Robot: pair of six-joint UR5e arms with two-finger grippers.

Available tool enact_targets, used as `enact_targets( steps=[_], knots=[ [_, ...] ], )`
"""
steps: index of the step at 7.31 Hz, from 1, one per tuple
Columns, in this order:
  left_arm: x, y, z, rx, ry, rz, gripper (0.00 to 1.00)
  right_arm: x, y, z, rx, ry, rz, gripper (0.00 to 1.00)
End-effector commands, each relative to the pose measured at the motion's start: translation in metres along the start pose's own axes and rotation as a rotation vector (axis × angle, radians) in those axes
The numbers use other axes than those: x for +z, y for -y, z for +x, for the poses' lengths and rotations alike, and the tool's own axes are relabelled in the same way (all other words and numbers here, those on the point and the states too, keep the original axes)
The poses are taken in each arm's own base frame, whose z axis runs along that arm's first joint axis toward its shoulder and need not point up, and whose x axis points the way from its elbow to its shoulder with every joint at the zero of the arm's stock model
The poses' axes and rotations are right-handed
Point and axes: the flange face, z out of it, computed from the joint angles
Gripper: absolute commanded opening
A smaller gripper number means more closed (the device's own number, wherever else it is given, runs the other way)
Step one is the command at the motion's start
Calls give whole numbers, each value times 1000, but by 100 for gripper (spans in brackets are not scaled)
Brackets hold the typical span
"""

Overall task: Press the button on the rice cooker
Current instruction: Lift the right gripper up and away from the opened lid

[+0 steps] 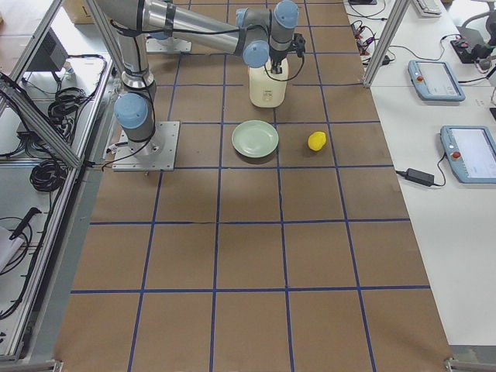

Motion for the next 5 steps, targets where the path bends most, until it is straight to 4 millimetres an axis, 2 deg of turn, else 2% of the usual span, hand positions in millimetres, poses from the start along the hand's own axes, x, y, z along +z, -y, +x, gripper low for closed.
enact_targets(
  steps=[1, 2, 3, 4, 5],
  knots=[
    [0, 0, 0, 0, 0, 0, 100, -14, -1, -6, -6, -4, 17, 9],
    [0, 0, 0, 0, 0, 0, 100, -32, -4, -12, -15, -11, 39, 12],
    [0, 0, 0, 0, 0, 0, 100, -58, -14, -23, -12, -10, 19, 15],
    [0, 0, 0, 0, 0, 0, 100, -84, -19, -32, -8, -21, 16, 28],
    [0, 0, 0, 0, 0, 0, 100, -100, -17, -34, -14, -51, 37, 69]
  ],
)
